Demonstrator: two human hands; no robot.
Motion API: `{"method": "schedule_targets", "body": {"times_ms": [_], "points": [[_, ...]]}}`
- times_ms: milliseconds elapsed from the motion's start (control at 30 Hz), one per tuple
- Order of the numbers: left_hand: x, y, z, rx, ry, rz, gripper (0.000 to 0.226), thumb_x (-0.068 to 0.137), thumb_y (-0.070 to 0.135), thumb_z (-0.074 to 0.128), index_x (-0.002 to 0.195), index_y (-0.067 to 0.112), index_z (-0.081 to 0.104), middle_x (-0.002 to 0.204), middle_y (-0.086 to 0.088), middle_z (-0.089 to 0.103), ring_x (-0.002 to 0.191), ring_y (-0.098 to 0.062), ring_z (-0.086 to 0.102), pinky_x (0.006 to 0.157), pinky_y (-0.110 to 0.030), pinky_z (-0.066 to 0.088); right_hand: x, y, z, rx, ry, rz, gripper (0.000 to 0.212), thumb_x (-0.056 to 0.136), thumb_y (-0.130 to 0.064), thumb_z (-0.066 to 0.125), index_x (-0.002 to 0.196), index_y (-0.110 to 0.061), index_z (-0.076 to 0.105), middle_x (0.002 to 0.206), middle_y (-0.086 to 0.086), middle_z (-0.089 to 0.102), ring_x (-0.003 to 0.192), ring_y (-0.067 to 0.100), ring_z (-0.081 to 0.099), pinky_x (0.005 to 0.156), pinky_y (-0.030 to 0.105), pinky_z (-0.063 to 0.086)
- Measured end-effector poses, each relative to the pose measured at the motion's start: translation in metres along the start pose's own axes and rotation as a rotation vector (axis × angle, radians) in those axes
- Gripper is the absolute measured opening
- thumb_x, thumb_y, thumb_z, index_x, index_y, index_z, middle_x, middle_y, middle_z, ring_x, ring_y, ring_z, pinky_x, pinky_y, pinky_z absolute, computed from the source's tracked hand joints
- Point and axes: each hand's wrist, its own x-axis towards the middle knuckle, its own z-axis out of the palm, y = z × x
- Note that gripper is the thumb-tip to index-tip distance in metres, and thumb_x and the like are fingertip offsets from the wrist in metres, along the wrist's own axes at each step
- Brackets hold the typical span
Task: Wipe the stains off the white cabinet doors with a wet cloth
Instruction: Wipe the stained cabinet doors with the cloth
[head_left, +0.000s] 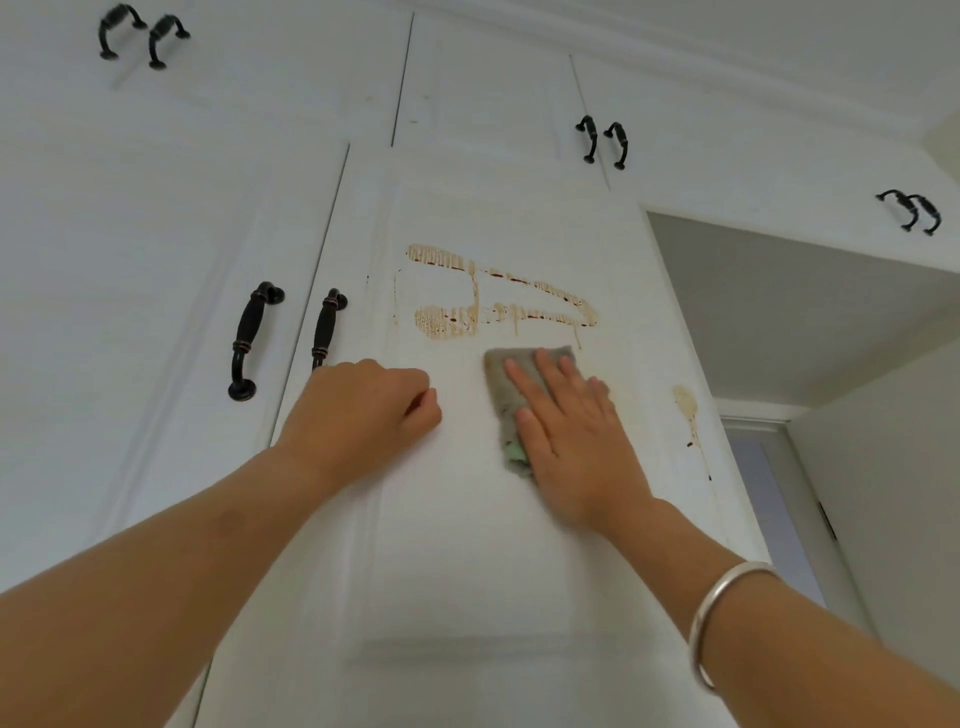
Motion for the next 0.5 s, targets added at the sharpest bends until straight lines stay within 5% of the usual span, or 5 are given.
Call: {"method": "schedule_targets", "body": {"times_ms": [400, 500], "points": [[0.018, -0.003, 0.020, -0.074, 0.039, 0.061, 0.039, 0.088, 0.029, 0.042, 0.056, 0.016, 0.026, 0.047, 0.001, 0.027, 0.047, -0.018, 0.025, 0.048, -0.029, 0.021, 0.117, 0.024, -0.011, -0.031, 0.023, 0.366, 0.055, 0.102, -0.043, 0.009, 0.154, -0.031, -0.003, 0.163, 0.004, -0.004, 0.149, 0.026, -0.007, 0.120, 0.049, -0.003], [0.021, -0.009, 0.020, -0.098, 0.031, 0.096, 0.041, 0.088, 0.031, 0.045, 0.056, 0.015, 0.026, 0.047, 0.000, 0.028, 0.046, -0.018, 0.024, 0.048, -0.029, 0.021, 0.149, -0.006, -0.008, -0.025, 0.017, 0.285, 0.053, 0.103, -0.041, 0.010, 0.154, -0.034, -0.003, 0.163, -0.001, -0.006, 0.149, 0.022, -0.010, 0.120, 0.047, -0.007]]}}
